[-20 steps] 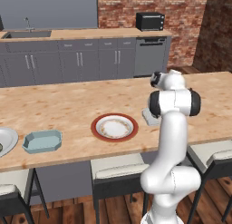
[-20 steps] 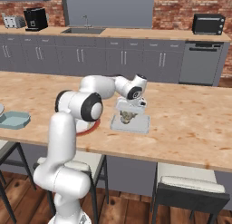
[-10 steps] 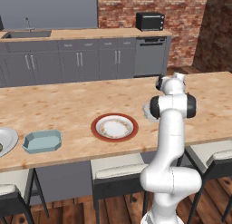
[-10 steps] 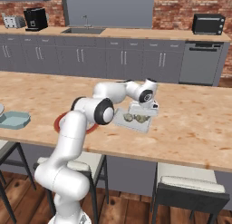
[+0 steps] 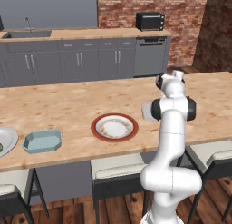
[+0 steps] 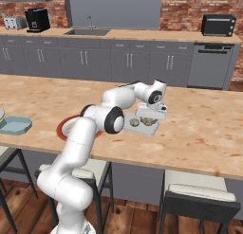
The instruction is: Place two dumplings into each of the tupperware containers and then place the containers in the fridge.
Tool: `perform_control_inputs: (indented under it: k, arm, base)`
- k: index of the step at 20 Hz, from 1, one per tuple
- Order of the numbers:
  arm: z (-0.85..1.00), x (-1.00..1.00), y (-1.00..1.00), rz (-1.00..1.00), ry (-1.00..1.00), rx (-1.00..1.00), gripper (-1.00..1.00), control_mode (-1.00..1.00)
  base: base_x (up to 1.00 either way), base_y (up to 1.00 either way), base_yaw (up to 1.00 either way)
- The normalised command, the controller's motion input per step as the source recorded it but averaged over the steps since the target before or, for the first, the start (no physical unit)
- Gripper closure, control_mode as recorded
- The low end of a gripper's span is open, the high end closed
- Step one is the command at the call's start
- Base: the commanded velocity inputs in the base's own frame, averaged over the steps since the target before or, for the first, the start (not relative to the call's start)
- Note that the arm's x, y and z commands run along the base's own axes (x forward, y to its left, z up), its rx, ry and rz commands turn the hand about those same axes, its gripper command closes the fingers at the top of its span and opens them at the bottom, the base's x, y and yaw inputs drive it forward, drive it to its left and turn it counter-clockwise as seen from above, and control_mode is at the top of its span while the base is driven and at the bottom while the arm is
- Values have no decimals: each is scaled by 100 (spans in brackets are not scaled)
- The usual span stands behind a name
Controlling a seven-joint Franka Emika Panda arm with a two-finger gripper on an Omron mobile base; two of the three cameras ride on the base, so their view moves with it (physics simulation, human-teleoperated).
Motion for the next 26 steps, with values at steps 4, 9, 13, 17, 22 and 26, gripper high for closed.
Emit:
perform_control_inputs:
  k: [4, 9, 13, 17, 22, 26]
  arm:
    - [0, -4, 0, 0, 4, -2, -100, -100]
    - [0, 0, 0, 0, 0, 0, -100, -100]
    - [0, -22, 0, 0, 0, 0, -100, -100]
    - [1, -40, 1, 0, -1, 0, -100, -100]
    - [19, -75, 40, 0, -16, -5, -100, -100]
    - [52, -60, 36, 0, -14, -6, -100, -100]
  base:
    - [0, 0, 0]
    - [0, 0, 0]
    - [0, 0, 0]
    - [0, 0, 0]
    - [0, 0, 0]
    - [0, 0, 0]
